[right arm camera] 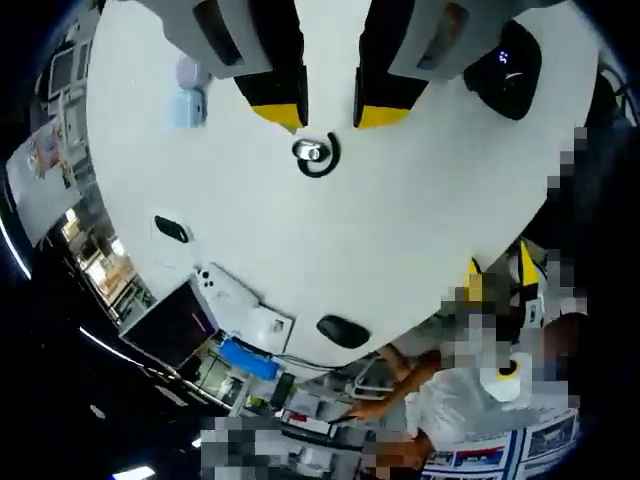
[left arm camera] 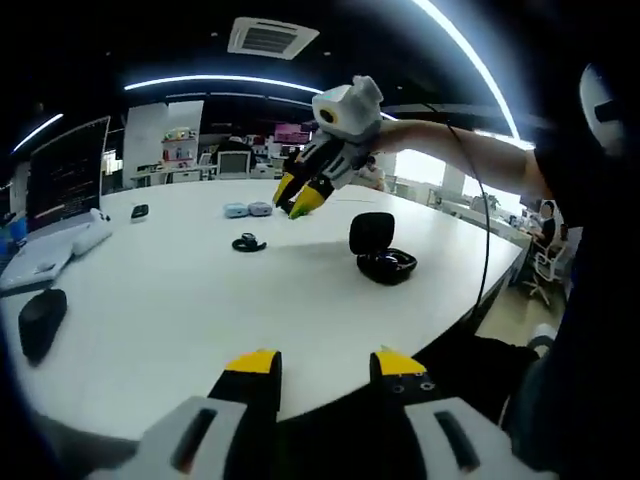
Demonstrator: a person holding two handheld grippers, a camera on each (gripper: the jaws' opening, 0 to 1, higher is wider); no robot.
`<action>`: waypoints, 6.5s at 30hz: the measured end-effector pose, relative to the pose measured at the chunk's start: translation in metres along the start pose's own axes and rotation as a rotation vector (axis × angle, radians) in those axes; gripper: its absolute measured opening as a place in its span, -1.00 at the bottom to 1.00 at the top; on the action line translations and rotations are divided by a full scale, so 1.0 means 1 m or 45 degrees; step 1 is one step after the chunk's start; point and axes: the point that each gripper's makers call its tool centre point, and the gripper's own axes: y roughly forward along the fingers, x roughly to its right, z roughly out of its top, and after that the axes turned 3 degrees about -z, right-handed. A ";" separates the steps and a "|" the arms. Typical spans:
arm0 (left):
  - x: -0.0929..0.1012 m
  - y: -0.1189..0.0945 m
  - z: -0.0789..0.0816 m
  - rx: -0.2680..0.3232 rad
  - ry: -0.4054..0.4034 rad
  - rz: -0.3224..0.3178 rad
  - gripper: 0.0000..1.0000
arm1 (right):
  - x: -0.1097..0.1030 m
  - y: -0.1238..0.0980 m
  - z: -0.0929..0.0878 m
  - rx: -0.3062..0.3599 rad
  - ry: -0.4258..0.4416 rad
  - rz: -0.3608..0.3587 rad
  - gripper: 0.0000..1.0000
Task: Pick up the earbuds from the table and place the earbuds into the earbud case
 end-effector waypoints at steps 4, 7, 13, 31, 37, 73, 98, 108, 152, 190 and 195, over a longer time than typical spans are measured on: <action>-0.002 -0.003 -0.001 0.000 -0.006 0.015 -0.26 | 0.008 0.016 -0.004 -0.076 -0.092 0.031 -0.65; -0.002 -0.005 -0.001 0.003 -0.011 0.020 -0.26 | 0.017 0.024 -0.012 -0.153 -0.177 0.023 -0.71; 0.001 -0.004 -0.005 0.003 -0.021 0.008 -0.26 | 0.022 0.040 -0.010 -0.170 -0.157 0.056 -0.67; 0.005 -0.007 -0.007 0.015 -0.026 -0.020 -0.26 | 0.010 0.046 -0.005 -0.174 -0.005 0.161 -0.67; 0.008 -0.006 -0.003 0.024 -0.017 -0.027 -0.26 | -0.001 0.042 -0.004 -0.169 0.011 0.178 -0.68; 0.014 -0.006 -0.002 0.037 -0.015 -0.041 -0.26 | 0.004 0.038 0.006 -0.276 -0.486 0.122 -0.77; 0.013 -0.011 -0.003 0.056 -0.038 -0.027 -0.26 | -0.002 0.056 0.005 -0.342 -0.613 0.207 -0.72; 0.017 -0.010 -0.002 0.059 -0.037 -0.039 -0.26 | -0.008 0.058 0.018 -0.341 -0.760 0.262 -0.71; 0.021 -0.006 0.006 0.069 -0.021 -0.066 -0.26 | -0.012 0.062 0.014 -0.320 -0.692 0.374 -0.74; 0.045 0.022 0.034 0.062 0.079 -0.149 -0.25 | -0.054 -0.105 0.017 -0.100 -0.416 0.062 -0.76; 0.053 0.033 0.038 0.049 0.094 -0.169 -0.23 | -0.090 -0.125 -0.001 -0.100 -0.385 0.063 -0.76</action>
